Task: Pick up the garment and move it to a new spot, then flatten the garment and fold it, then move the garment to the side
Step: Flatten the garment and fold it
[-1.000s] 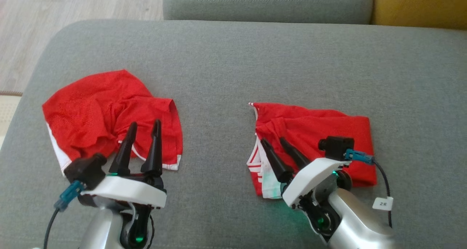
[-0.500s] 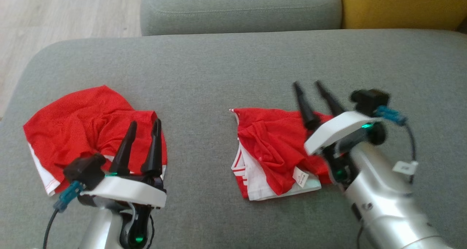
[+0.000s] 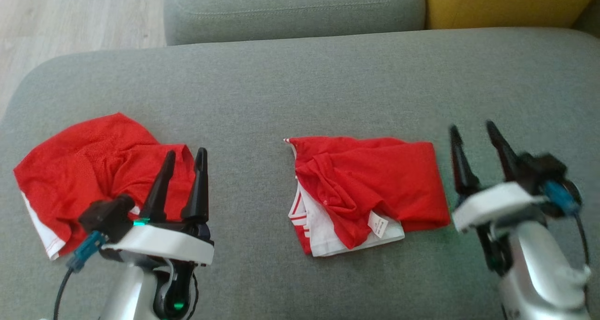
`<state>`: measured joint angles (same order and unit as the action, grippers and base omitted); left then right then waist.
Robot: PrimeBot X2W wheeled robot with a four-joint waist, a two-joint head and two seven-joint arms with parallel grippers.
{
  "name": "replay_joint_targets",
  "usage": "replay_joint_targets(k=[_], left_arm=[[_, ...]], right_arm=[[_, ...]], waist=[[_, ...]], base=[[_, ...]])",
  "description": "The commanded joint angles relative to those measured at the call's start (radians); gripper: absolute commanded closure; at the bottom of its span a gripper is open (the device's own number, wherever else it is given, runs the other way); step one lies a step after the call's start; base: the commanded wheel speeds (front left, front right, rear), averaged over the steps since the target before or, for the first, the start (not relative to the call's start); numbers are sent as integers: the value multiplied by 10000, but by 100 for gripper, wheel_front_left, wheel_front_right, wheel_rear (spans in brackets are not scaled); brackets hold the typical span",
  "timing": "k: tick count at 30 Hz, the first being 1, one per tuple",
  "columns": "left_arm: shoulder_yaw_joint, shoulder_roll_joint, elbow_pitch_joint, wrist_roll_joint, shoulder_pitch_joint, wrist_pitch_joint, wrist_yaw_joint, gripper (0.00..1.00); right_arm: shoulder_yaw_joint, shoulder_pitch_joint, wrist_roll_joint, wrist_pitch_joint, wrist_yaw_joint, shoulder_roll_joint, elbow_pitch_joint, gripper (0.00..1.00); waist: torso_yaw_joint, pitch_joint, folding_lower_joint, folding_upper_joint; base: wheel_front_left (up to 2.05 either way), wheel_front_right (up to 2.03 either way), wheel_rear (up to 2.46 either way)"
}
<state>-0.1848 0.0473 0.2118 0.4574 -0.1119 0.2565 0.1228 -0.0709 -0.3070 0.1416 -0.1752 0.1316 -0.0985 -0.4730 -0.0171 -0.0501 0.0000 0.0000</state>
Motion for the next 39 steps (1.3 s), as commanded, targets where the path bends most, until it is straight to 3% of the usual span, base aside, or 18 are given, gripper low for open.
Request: replay_joint_targets(k=[1, 11, 12, 13, 14, 21, 26, 30, 39], left_arm=[[233, 30, -389, -91, -319, 53, -34, 0], [224, 30, -508, -111, -244, 53, -13, 0], [204, 30, -508, -104, -269, 53, -11, 0], [176, 30, -501, -99, -299, 53, -8, 0], [150, 30, -493, -95, -325, 53, -5, 0], [81, 30, -402, -38, -422, 53, 10, 0], [32, 30, -323, -27, -516, 53, 24, 0], [-56, 36, -299, -703, -631, 53, 33, 0], [-93, 32, -312, -676, -747, 53, 60, 0]], right_arm=[[-35, -59, -166, -80, -9, 88, 508, 0], [471, 801, -809, 348, -9, 405, 1812, 0], [428, 792, -833, 402, -9, 414, 1857, 16], [343, 779, -850, 454, -9, 421, 1888, 84], [197, 775, -874, 503, -9, 427, 1908, 100], [-1130, 822, -947, 712, -9, 447, 1475, 100], [-2029, 671, -973, 770, -9, 463, 428, 100], [-2530, 422, -1141, 856, -9, 471, -593, 100], [-4036, -189, -333, 464, -9, 480, -1681, 100]], waist=[[21, -16, 0, 0], [78, -186, 0, 0], [46, -217, 0, 0], [5, -251, 0, 0], [-37, -284, 0, 0], [-369, -516, 0, 0], [-657, -649, 0, 0], [-867, -754, 0, 0], [-1071, -912, 0, 0]], base=[[0, 0, 0], [0, 0, 0], [0, 0, 0], [0, 0, 0], [0, 0, 0], [0, 0, 0], [0, 0, 0], [0, 0, 0], [0, 0, 0]])
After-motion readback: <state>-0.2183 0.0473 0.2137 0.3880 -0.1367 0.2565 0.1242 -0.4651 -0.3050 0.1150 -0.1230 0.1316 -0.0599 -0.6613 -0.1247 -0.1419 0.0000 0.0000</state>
